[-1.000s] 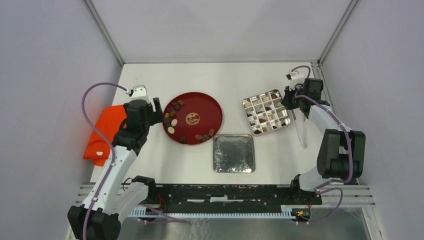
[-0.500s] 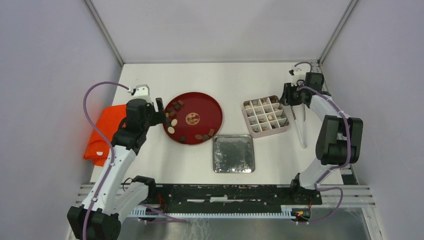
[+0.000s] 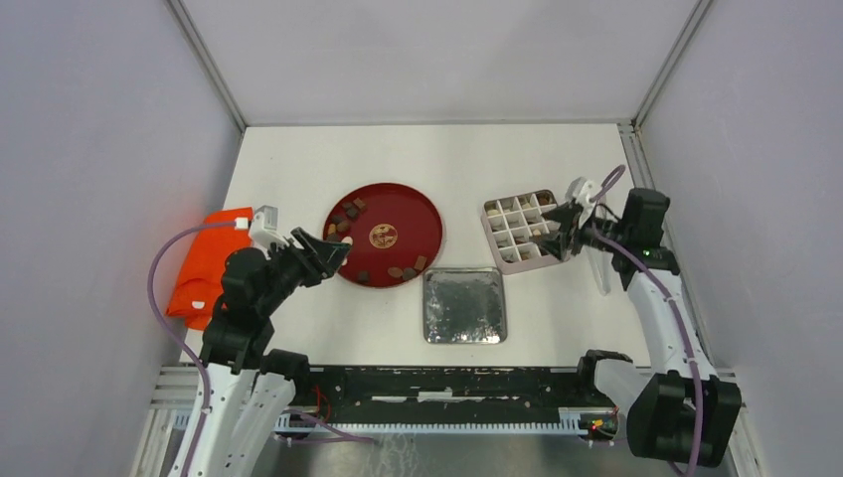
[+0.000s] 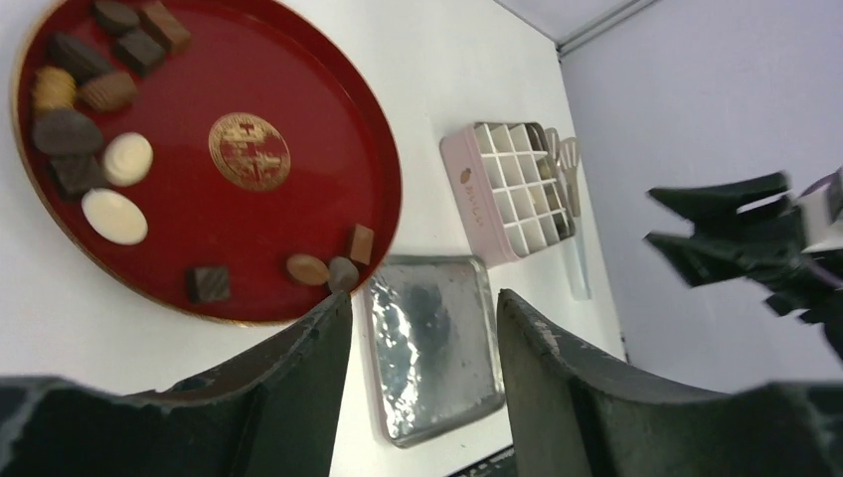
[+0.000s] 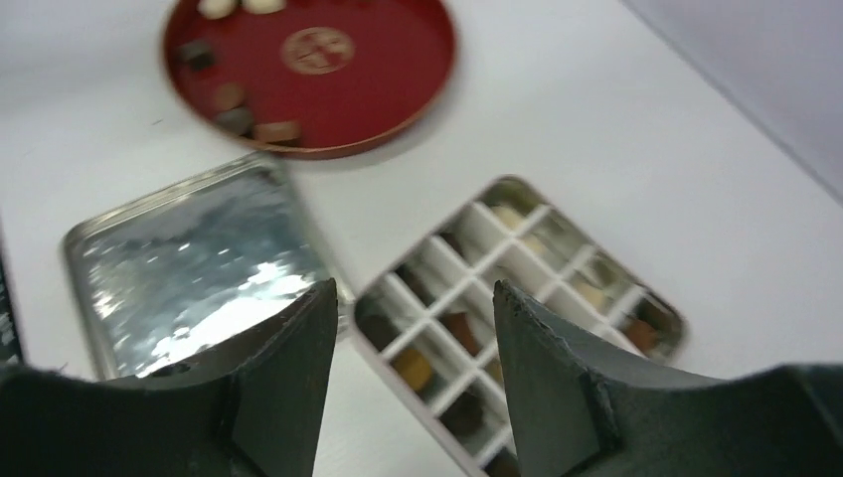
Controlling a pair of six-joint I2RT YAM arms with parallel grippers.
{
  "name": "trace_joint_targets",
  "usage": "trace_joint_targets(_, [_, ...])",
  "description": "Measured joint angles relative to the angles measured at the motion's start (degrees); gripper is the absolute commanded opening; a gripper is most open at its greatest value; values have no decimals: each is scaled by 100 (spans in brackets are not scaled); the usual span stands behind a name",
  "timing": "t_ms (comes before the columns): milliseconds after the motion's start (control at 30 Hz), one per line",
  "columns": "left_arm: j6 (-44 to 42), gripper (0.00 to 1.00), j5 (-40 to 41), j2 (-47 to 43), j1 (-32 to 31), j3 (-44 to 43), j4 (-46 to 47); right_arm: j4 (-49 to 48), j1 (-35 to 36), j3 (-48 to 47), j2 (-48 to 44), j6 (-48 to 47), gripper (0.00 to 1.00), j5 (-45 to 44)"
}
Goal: Pack the chocolate
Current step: Adjust the packing box at the center of the board, then pick up the box lid from the center of the board.
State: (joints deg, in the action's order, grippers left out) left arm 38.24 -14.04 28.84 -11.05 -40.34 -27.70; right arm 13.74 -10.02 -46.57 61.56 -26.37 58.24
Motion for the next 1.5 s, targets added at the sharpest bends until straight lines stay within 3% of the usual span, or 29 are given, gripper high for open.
trace_joint_targets(200, [793, 59, -155, -402, -7, 474, -151, 621, 367, 1102, -85, -1342, 64, 1174])
trace_joint_targets(333, [931, 60, -142, -125, -114, 518, -236, 1438, 450, 968, 306, -2302, 63, 1362])
trace_joint_targets(433, [962, 61, 76, 243, -586, 516, -197, 2013, 485, 699, 651, -2874, 62, 1399])
trace_joint_targets(633, [1097, 68, 1934, 1797, -3698, 114, -83, 2588, 485, 490, 922, -3322, 62, 1303])
trace_joint_targets(767, [1128, 67, 2990, 3416, -4843, -623, -81, 2507, 490, 492, 907, -3143, 62, 1069])
trace_joint_targets(900, [1137, 64, 3648, 4750, -5069, -1130, -96, 2227, 490, 507, 800, -2872, 62, 866])
trace_joint_targets(1067, [1134, 60, 3976, 5772, -5093, -1475, -133, 2090, 490, 511, 791, -2717, 61, 721])
trace_joint_targets(1200, [1132, 51, 4118, 6203, -5097, -1609, -144, 2081, 490, 511, 804, -2675, 61, 693])
trace_joint_targets(1400, [1126, 49, 4151, 6763, -5097, -1655, -116, 2083, 490, 511, 852, -2640, 61, 621])
trace_joint_targets(1500, [1128, 42, 4179, 6953, -5097, -1685, -109, 2083, 490, 511, 866, -2638, 61, 610])
